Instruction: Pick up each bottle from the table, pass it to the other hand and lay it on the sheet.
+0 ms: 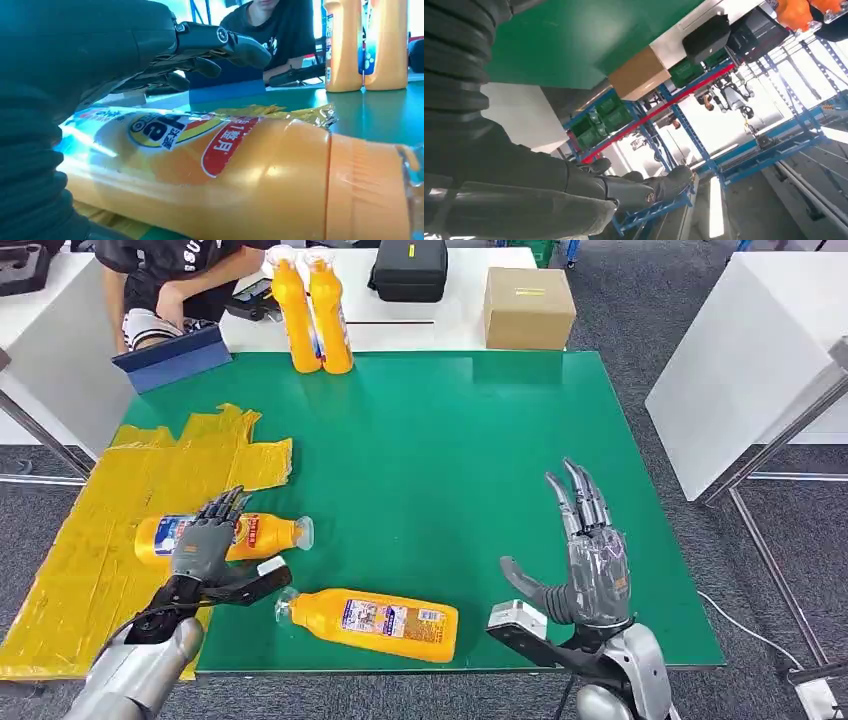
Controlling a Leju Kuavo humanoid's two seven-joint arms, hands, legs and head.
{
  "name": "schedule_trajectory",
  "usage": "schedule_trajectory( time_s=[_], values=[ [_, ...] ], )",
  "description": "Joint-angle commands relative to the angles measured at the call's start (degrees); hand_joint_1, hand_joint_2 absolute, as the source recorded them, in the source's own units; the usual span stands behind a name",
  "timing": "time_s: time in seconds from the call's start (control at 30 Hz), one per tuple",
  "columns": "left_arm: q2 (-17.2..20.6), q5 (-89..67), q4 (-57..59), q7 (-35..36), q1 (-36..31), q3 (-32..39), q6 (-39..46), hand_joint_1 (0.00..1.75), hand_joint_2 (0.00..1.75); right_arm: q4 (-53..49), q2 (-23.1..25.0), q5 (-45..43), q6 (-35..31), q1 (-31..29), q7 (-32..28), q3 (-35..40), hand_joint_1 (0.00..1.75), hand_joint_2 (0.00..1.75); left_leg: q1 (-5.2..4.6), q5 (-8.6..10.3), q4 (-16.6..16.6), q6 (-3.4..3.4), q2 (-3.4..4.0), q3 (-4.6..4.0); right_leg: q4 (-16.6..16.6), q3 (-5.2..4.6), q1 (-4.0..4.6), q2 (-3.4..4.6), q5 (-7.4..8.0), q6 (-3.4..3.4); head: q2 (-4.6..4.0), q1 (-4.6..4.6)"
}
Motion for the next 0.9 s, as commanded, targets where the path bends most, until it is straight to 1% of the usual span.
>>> schedule_trajectory(
  time_s=[0.03,0.07,0.1,0.13,0.2,0.23,0.27,0.3,0.33,0.37,0.4,0.43,0.47,0.53,0.6,0.7,0.73,0.87,0.9],
  values=[
    [-2.29,7.75,-4.30,-5.07,3.46,3.71,-0.52,0.00,1.75,2.83,-0.07,-3.48,1.87,0.13,-1.16,2.65,0.00,1.75,0.03,-0.07,-0.05,-0.11,0.06,0.18,-0.07,0.17,0.02,0.02,-0.05,-0.03,0.00,0.00],
    [-2.50,9.13,-5.51,-5.85,4.09,3.90,-0.75,0.00,1.75,2.75,0.04,-4.08,2.11,0.39,-1.39,2.87,0.00,1.75,0.02,-0.13,-0.06,-0.16,0.07,0.30,-0.07,0.29,0.02,0.01,-0.10,-0.05,0.00,0.00],
    [-3.23,15.06,-9.27,-9.38,5.77,4.58,-2.53,0.00,1.75,2.60,0.11,-5.82,2.43,0.78,-1.89,3.74,0.00,1.75,0.04,-0.11,-0.04,-0.13,0.06,0.23,-0.07,0.22,0.04,0.02,-0.08,-0.04,0.00,0.00],
    [-3.50,17.92,-11.27,-10.74,6.58,4.81,-3.68,0.00,1.75,2.52,0.03,-6.91,2.43,0.88,-2.24,4.11,0.00,1.75,0.05,-0.17,-0.05,-0.17,0.08,0.34,-0.08,0.34,0.04,0.01,-0.13,-0.05,0.00,0.00],
    [-4.27,25.02,-19.89,-13.16,9.85,5.01,-6.73,0.00,1.75,2.34,-0.20,-7.95,1.72,1.18,-2.84,5.31,0.00,1.75,0.04,-0.22,-0.04,-0.21,0.06,0.42,-0.06,0.42,0.03,-0.02,-0.20,-0.06,0.00,0.00],
    [-4.54,27.96,-24.03,-14.09,11.46,5.18,-8.01,0.00,1.75,2.24,-0.29,-8.48,1.82,1.34,-2.92,5.64,0.00,1.75,0.03,-0.07,-0.02,-0.09,0.05,0.11,-0.04,0.09,0.02,0.02,-0.05,-0.03,0.00,0.00],
    [-5.03,32.81,-30.14,-15.38,13.86,5.75,-10.30,0.00,1.75,2.35,-0.29,-8.97,1.69,1.35,-3.02,5.92,0.00,1.75,0.04,-0.18,0.01,-0.16,0.08,0.26,-0.03,0.23,0.04,0.02,-0.14,-0.05,0.00,0.00],
    [-4.75,34.10,-33.49,-15.12,15.16,5.84,-11.52,0.00,1.75,2.50,-0.21,-9.18,1.53,1.30,-3.04,5.96,0.00,1.75,0.04,-0.14,0.01,-0.12,0.06,0.14,-0.03,0.11,0.03,0.01,-0.09,-0.03,0.00,0.00],
    [-4.65,34.13,-34.52,-14.69,15.57,5.84,-11.94,0.00,1.75,2.56,-0.21,-9.21,1.49,1.28,-3.05,5.96,0.00,1.75,0.05,-0.22,0.06,-0.15,0.07,0.21,0.00,0.18,0.04,0.01,-0.17,-0.03,0.00,0.02],
    [-4.65,34.13,-34.52,-14.69,15.57,5.84,-11.94,0.00,1.75,2.56,-0.21,-9.21,1.49,1.28,-3.05,5.96,0.00,1.75,0.06,-0.14,0.04,-0.12,0.12,0.08,-0.02,0.04,0.06,0.08,-0.07,-0.04,0.00,0.00],
    [-4.54,34.32,-35.40,-14.45,15.82,6.04,-12.19,0.00,1.75,2.66,-0.20,-9.41,1.64,1.11,-3.09,5.95,0.00,1.75,0.07,-0.25,0.08,-0.17,0.18,0.22,0.01,0.16,0.06,0.11,-0.15,-0.06,0.00,-0.02],
    [-4.89,36.07,-36.48,-15.56,16.11,6.68,-12.28,0.00,1.75,2.64,0.04,-9.62,1.77,1.14,-3.12,5.83,0.00,1.75,0.05,-0.19,0.02,-0.14,0.16,0.20,-0.03,0.15,0.05,0.09,-0.12,-0.05,0.00,0.02],
    [-5.03,38.46,-39.05,-16.38,16.68,7.63,-13.59,0.00,1.75,2.49,0.62,-9.55,1.96,1.34,-3.09,5.70,0.00,1.75,0.05,-0.23,0.03,-0.18,0.14,0.26,0.00,0.22,0.04,0.05,-0.16,-0.06,0.00,0.00],
    [-5.39,40.14,-42.99,-16.33,17.56,9.09,-14.96,0.00,1.75,2.38,1.41,-9.10,2.33,1.06,-2.68,5.74,0.00,1.75,0.05,-0.13,0.04,-0.13,0.09,0.05,-0.01,-0.02,0.06,0.03,-0.07,-0.07,0.00,0.00],
    [-6.04,41.56,-46.10,-16.05,17.85,10.59,-16.51,0.00,1.75,2.30,1.92,-8.87,2.33,0.86,-1.82,5.92,0.00,1.75,0.08,-0.17,0.06,-0.15,0.14,0.08,-0.02,0.01,0.08,0.08,-0.08,-0.07,0.00,0.00],
    [-6.68,42.08,-46.52,-15.80,16.66,11.74,-16.73,0.00,1.75,3.27,2.58,-10.44,3.17,0.57,-0.70,6.71,0.00,1.75,0.08,-0.21,0.06,-0.21,0.13,0.17,0.01,0.10,0.08,0.06,-0.13,-0.09,0.00,0.00],
    [-6.71,42.14,-46.47,-15.76,16.45,11.75,-16.81,0.00,1.75,3.54,2.74,-10.37,3.09,0.53,-0.73,6.89,0.00,1.75,0.07,-0.12,0.01,-0.13,0.07,0.07,-0.04,0.01,0.08,0.02,-0.06,-0.07,0.00,0.00],
    [-6.71,42.14,-46.47,-15.76,16.45,11.75,-16.81,0.00,1.75,3.54,2.74,-10.37,3.09,0.53,-0.73,6.89,0.00,1.75,0.06,-0.15,-0.03,-0.18,0.09,0.23,-0.06,0.16,0.07,0.02,-0.10,-0.08,0.00,0.00],
    [-6.71,42.14,-46.47,-15.76,16.45,11.75,-16.81,0.00,1.75,3.54,2.74,-10.37,3.09,0.53,-0.73,6.89,0.00,1.75,0.04,-0.10,-0.04,-0.11,0.08,0.12,-0.06,0.05,0.05,0.02,-0.05,-0.05,0.00,0.00]
  ],
)
